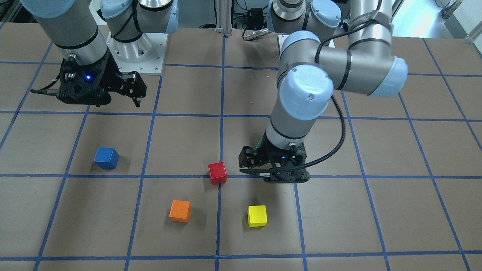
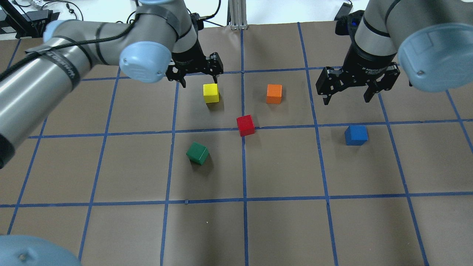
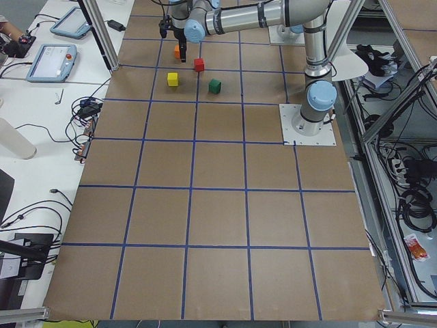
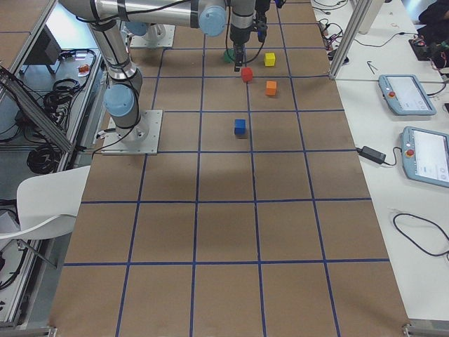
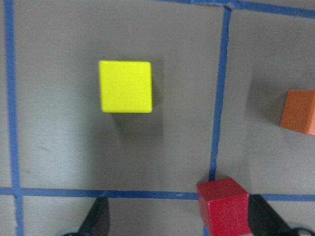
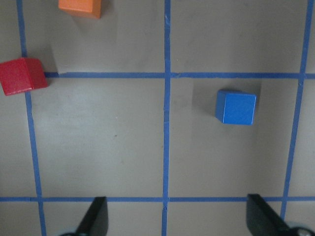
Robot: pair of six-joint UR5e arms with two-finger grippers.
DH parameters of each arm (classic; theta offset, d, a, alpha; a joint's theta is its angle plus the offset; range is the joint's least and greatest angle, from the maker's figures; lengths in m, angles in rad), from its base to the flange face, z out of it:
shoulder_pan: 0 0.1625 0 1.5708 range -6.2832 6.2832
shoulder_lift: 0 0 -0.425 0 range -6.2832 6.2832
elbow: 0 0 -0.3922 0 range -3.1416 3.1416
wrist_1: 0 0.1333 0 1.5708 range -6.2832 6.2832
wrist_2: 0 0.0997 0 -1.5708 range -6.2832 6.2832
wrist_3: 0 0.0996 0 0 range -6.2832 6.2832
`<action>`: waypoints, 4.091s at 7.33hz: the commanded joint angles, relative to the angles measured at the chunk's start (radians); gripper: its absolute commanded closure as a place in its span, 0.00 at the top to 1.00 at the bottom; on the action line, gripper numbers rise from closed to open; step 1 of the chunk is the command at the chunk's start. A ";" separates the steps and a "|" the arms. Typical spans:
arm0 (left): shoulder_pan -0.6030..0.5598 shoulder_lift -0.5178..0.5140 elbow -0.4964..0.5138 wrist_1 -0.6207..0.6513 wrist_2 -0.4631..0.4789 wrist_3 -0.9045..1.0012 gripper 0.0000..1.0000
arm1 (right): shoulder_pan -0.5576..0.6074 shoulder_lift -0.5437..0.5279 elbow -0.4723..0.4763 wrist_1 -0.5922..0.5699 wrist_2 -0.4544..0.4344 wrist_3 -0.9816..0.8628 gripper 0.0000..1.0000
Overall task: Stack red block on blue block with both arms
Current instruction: 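Open and raise the left gripper while the right gripper moves toward the red cube, then lower the right gripper onto the red cube and close it, then lift the red cube with the right gripper and carry it over the blue cube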
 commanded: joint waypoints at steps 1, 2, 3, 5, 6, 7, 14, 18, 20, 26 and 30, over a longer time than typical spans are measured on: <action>0.114 0.131 -0.002 -0.117 0.025 0.186 1.00 | 0.024 0.072 -0.002 -0.140 0.058 -0.015 1.00; 0.149 0.189 0.000 -0.174 0.024 0.215 1.00 | 0.082 0.121 -0.004 -0.188 0.068 -0.013 1.00; 0.162 0.249 0.000 -0.242 0.027 0.272 1.00 | 0.156 0.185 -0.007 -0.277 0.062 -0.013 1.00; 0.165 0.304 -0.005 -0.271 0.031 0.315 1.00 | 0.240 0.314 -0.010 -0.420 0.066 -0.010 1.00; 0.175 0.305 -0.022 -0.272 0.036 0.323 1.00 | 0.270 0.355 -0.010 -0.472 0.066 0.002 1.00; 0.179 0.308 -0.026 -0.268 0.083 0.312 1.00 | 0.296 0.382 -0.008 -0.486 0.066 0.007 1.00; 0.179 0.308 -0.039 -0.272 0.076 0.268 1.00 | 0.322 0.492 -0.002 -0.480 0.105 0.002 1.00; 0.179 0.308 -0.040 -0.272 0.080 0.277 1.00 | 0.324 0.503 -0.004 -0.488 0.161 0.004 0.99; 0.179 0.306 -0.042 -0.272 0.070 0.268 1.00 | 0.324 0.508 -0.004 -0.489 0.161 0.001 0.60; 0.179 0.306 -0.042 -0.272 0.070 0.268 1.00 | 0.304 0.457 -0.069 -0.406 0.145 -0.009 0.00; 0.177 0.303 -0.042 -0.271 0.068 0.268 1.00 | 0.042 0.307 -0.096 -0.200 0.125 -0.012 0.00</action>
